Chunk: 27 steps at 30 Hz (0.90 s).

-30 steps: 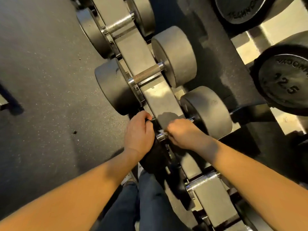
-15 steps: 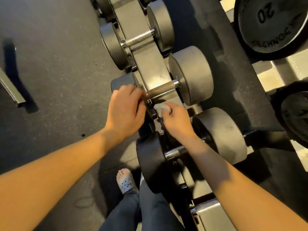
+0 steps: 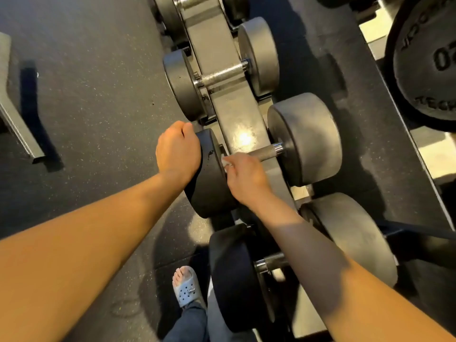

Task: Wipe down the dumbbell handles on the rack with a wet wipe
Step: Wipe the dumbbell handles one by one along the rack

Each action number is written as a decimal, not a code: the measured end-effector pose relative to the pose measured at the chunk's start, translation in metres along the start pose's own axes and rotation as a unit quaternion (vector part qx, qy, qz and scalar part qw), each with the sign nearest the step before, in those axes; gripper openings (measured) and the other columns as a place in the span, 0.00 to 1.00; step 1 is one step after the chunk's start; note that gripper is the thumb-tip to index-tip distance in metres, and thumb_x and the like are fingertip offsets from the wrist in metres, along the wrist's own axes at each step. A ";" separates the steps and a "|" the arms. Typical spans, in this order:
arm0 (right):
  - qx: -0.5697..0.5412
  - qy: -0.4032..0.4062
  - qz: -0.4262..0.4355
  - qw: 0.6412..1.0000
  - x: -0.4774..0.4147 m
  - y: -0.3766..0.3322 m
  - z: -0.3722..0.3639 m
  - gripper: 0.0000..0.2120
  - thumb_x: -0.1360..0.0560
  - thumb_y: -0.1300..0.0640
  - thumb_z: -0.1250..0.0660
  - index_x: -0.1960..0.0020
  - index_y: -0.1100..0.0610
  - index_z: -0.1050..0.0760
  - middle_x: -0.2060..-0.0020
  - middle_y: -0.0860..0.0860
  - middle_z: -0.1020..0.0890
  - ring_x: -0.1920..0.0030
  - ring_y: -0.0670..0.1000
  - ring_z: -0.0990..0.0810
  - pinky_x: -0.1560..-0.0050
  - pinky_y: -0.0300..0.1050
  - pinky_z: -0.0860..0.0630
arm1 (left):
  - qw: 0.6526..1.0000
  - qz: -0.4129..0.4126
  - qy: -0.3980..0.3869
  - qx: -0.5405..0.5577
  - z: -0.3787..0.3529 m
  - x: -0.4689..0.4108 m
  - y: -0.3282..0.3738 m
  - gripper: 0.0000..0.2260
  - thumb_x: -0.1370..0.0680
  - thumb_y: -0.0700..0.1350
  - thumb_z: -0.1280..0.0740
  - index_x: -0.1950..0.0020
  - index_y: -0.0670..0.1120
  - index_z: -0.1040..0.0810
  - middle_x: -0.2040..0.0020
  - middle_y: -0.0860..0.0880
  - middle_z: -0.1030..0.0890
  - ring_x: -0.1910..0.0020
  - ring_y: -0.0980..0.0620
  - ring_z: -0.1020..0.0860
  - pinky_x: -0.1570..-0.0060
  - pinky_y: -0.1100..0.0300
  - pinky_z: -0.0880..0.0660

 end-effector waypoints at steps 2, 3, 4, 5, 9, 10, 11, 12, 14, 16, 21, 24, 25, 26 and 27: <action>0.013 -0.033 0.039 0.999 -0.003 -0.010 -0.003 0.11 0.17 0.59 0.39 0.41 0.58 0.19 0.48 0.56 0.16 0.47 0.56 0.19 0.44 0.48 0.22 | 1.000 -0.003 0.011 -0.016 0.000 0.001 0.003 0.16 0.16 0.47 0.45 0.52 0.40 0.21 0.56 0.42 0.20 0.54 0.42 0.22 0.52 0.43 0.25; 0.044 -0.047 0.061 0.996 -0.006 -0.014 -0.001 0.11 0.17 0.57 0.39 0.43 0.56 0.19 0.50 0.54 0.17 0.49 0.56 0.18 0.46 0.50 0.21 | 1.000 -0.005 0.012 -0.019 0.000 0.001 0.004 0.16 0.16 0.47 0.44 0.52 0.40 0.21 0.56 0.43 0.19 0.54 0.42 0.22 0.53 0.43 0.25; 0.107 -0.068 0.086 0.988 -0.011 -0.016 0.000 0.09 0.18 0.55 0.38 0.45 0.55 0.20 0.52 0.53 0.18 0.50 0.55 0.18 0.49 0.51 0.21 | 1.000 -0.005 0.012 -0.019 0.000 0.002 0.005 0.15 0.16 0.47 0.44 0.52 0.41 0.21 0.56 0.43 0.19 0.54 0.42 0.21 0.53 0.43 0.24; 0.186 -0.092 0.109 0.972 -0.016 -0.018 0.004 0.08 0.18 0.54 0.37 0.46 0.54 0.21 0.53 0.51 0.19 0.52 0.55 0.18 0.53 0.50 0.23 | 1.000 -0.004 0.013 -0.019 0.001 0.002 0.005 0.15 0.16 0.46 0.44 0.52 0.41 0.21 0.56 0.44 0.19 0.54 0.43 0.21 0.52 0.42 0.24; 0.360 -0.080 0.075 0.926 -0.044 -0.007 0.038 0.08 0.22 0.55 0.31 0.44 0.57 0.22 0.50 0.55 0.20 0.50 0.56 0.19 0.57 0.47 0.30 | 1.000 0.000 0.011 -0.018 0.002 0.001 0.004 0.13 0.16 0.46 0.43 0.55 0.43 0.23 0.60 0.47 0.20 0.57 0.45 0.21 0.52 0.41 0.22; 0.367 -0.075 0.063 0.925 -0.048 -0.006 0.039 0.09 0.22 0.55 0.31 0.43 0.57 0.23 0.49 0.55 0.20 0.50 0.57 0.19 0.57 0.47 0.30 | 1.000 0.000 0.011 -0.020 0.002 0.002 0.005 0.13 0.16 0.46 0.43 0.55 0.43 0.23 0.60 0.47 0.21 0.57 0.46 0.21 0.53 0.42 0.22; 0.356 -0.083 0.057 0.929 -0.047 -0.009 0.034 0.09 0.21 0.55 0.31 0.44 0.57 0.23 0.49 0.55 0.20 0.50 0.56 0.19 0.57 0.47 0.29 | 1.000 -0.001 0.011 -0.022 0.002 0.003 0.005 0.13 0.17 0.46 0.43 0.55 0.44 0.23 0.60 0.48 0.21 0.57 0.47 0.22 0.53 0.43 0.22; 0.325 -0.098 0.057 0.939 -0.047 -0.013 0.025 0.07 0.20 0.54 0.33 0.45 0.57 0.23 0.50 0.54 0.20 0.51 0.56 0.19 0.56 0.47 0.28 | 1.000 -0.002 0.011 -0.025 0.002 0.002 0.006 0.12 0.17 0.46 0.43 0.55 0.45 0.23 0.60 0.49 0.21 0.58 0.48 0.22 0.53 0.44 0.22; 0.227 -0.142 0.074 0.961 -0.043 -0.026 0.005 0.05 0.19 0.54 0.36 0.51 0.55 0.26 0.56 0.52 0.22 0.54 0.55 0.21 0.55 0.48 0.27 | 1.000 -0.003 0.010 -0.028 0.002 0.001 0.005 0.12 0.17 0.46 0.42 0.54 0.46 0.22 0.60 0.50 0.21 0.58 0.50 0.22 0.54 0.47 0.22; 0.207 -0.182 0.098 0.956 -0.047 -0.032 -0.002 0.05 0.19 0.55 0.38 0.53 0.54 0.31 0.58 0.51 0.25 0.55 0.55 0.23 0.54 0.49 0.28 | 1.000 -0.003 0.007 -0.026 0.001 0.002 0.007 0.11 0.17 0.45 0.42 0.53 0.47 0.22 0.59 0.52 0.21 0.58 0.53 0.23 0.56 0.51 0.23; 0.401 -0.155 0.052 0.902 -0.059 -0.009 0.024 0.06 0.21 0.55 0.34 0.45 0.54 0.25 0.53 0.52 0.21 0.52 0.54 0.21 0.56 0.47 0.30 | 1.000 0.003 -0.001 -0.029 0.002 0.004 0.009 0.10 0.17 0.45 0.42 0.53 0.48 0.22 0.58 0.54 0.22 0.58 0.55 0.24 0.57 0.54 0.26; 0.395 -0.103 0.028 0.913 -0.050 -0.007 0.026 0.09 0.22 0.57 0.34 0.43 0.56 0.23 0.49 0.54 0.20 0.51 0.54 0.21 0.58 0.47 0.31 | 0.999 -0.005 -0.003 -0.044 0.000 0.003 0.009 0.09 0.18 0.45 0.41 0.55 0.49 0.24 0.59 0.54 0.22 0.58 0.53 0.24 0.57 0.53 0.26; 0.367 -0.091 0.051 0.925 -0.044 -0.013 0.018 0.09 0.22 0.56 0.34 0.42 0.57 0.24 0.48 0.54 0.21 0.51 0.54 0.21 0.58 0.47 0.31 | 0.999 -0.010 -0.005 -0.052 -0.001 0.003 0.010 0.09 0.18 0.45 0.41 0.56 0.50 0.25 0.59 0.53 0.22 0.58 0.52 0.24 0.57 0.52 0.27; 0.320 -0.080 0.082 0.940 -0.037 -0.021 0.009 0.09 0.21 0.56 0.34 0.42 0.57 0.24 0.48 0.54 0.21 0.50 0.54 0.21 0.57 0.48 0.30 | 0.998 -0.016 -0.007 -0.064 -0.002 0.003 0.010 0.09 0.18 0.46 0.41 0.57 0.50 0.25 0.60 0.53 0.23 0.58 0.51 0.25 0.57 0.52 0.27; 0.259 -0.066 0.105 0.958 -0.028 -0.027 0.004 0.09 0.20 0.56 0.35 0.41 0.57 0.25 0.47 0.54 0.21 0.49 0.55 0.21 0.55 0.48 0.29 | 0.997 -0.024 -0.008 -0.077 -0.003 0.002 0.012 0.09 0.18 0.47 0.41 0.57 0.50 0.26 0.60 0.53 0.23 0.58 0.50 0.25 0.58 0.52 0.28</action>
Point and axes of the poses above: each hand's wrist, its own x-axis away from the middle knuckle, its own z-axis out of the back of the hand, y = z × x, the point moved 9 cm from there along -x, towards the middle knuckle
